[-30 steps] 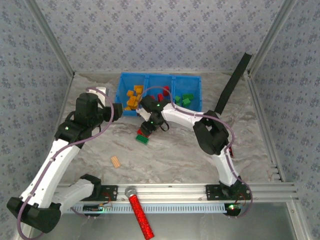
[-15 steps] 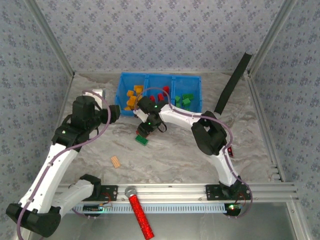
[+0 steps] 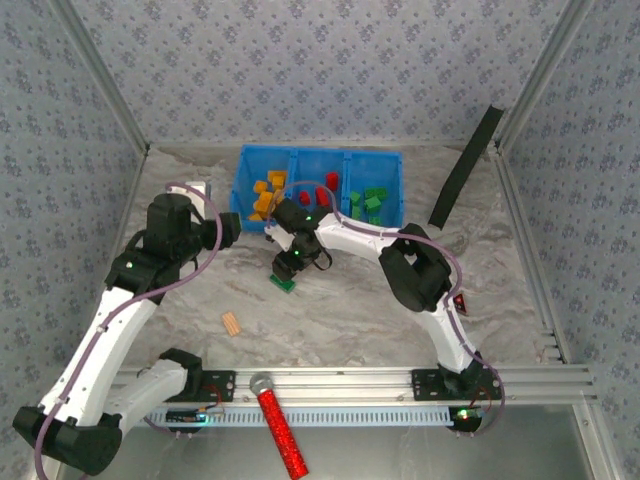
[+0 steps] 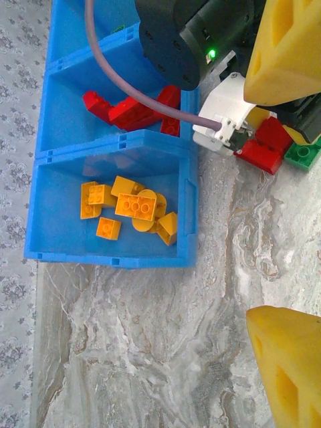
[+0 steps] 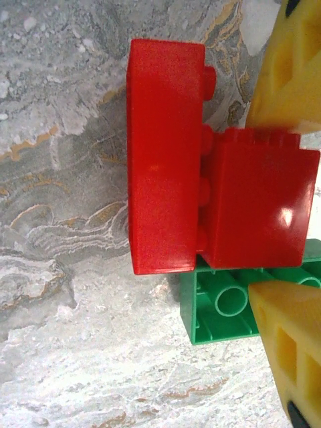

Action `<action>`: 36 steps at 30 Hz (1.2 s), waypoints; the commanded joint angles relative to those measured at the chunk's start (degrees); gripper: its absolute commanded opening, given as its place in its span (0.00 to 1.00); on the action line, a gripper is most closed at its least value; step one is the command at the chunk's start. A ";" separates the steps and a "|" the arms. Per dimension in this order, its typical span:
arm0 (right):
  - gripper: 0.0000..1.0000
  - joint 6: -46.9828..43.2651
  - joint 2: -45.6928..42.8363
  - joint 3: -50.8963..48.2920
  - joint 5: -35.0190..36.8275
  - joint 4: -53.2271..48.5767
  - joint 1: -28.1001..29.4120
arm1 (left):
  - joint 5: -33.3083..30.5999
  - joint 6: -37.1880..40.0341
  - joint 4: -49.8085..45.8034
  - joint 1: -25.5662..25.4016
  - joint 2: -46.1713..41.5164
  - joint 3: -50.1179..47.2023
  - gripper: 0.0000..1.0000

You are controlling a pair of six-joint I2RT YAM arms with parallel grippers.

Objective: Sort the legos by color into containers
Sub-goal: Pick up the lego from the center of the table, then place the lego in the container.

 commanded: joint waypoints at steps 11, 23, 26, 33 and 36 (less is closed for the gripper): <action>0.42 -0.47 -3.68 -0.91 4.37 -4.55 -2.15 | 0.54 -0.81 0.00 0.56 -2.42 -0.57 0.79; 0.41 -2.42 -14.69 0.31 8.73 -8.62 -7.06 | 1.33 -1.20 1.29 0.65 -2.33 -1.28 0.79; 0.41 -3.85 -12.71 4.26 9.96 -8.30 -9.99 | 1.38 -1.02 0.70 0.65 -2.20 -0.69 0.79; 0.41 -6.15 -2.83 14.73 11.39 -7.99 -14.31 | 1.06 -0.76 -1.12 0.70 -2.50 0.22 0.79; 0.43 -6.89 0.63 18.13 11.72 -8.58 -14.94 | 1.11 -0.91 -1.69 0.71 -2.64 0.17 0.80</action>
